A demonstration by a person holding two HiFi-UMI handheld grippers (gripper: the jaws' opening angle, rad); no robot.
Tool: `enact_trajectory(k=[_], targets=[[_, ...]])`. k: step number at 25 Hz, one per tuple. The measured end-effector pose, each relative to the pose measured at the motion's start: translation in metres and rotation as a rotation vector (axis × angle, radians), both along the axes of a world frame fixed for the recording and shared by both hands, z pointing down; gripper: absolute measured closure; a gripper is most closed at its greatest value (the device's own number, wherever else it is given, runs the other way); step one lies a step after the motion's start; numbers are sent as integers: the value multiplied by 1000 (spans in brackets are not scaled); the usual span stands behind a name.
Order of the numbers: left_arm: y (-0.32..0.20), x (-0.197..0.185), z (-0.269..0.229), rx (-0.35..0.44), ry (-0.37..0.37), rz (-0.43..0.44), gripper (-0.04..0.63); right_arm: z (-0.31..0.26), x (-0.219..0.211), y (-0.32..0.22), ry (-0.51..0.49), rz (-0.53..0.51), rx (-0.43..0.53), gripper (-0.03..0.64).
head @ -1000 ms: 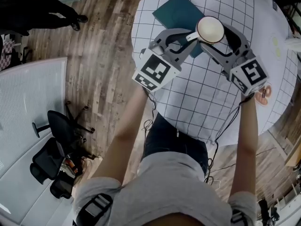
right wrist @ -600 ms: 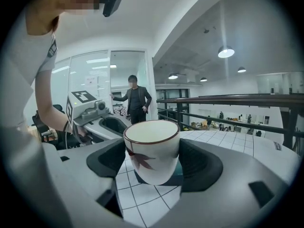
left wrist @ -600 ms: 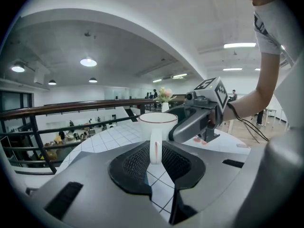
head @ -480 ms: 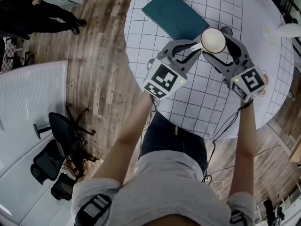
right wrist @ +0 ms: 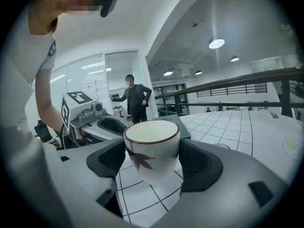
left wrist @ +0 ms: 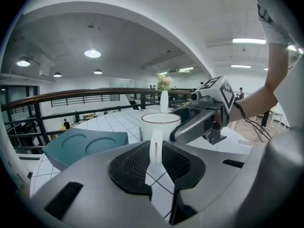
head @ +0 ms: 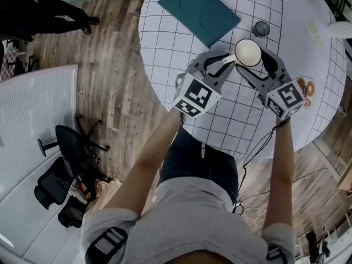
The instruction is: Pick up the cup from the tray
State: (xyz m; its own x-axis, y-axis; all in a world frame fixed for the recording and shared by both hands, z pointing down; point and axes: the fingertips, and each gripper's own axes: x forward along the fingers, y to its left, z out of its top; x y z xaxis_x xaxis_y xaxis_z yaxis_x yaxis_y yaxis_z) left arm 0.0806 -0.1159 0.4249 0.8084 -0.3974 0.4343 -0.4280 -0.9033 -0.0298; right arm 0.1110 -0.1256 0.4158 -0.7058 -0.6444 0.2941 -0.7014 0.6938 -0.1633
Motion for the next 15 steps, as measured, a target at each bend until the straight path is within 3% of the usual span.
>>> enact_trajectory(k=[5, 15], targets=[[2, -1, 26, -35, -49, -35, 523, 25, 3, 2, -11, -2, -29, 301], [-2, 5, 50, -61, -75, -52, 525, 49, 6, -1, 14, -17, -38, 301]])
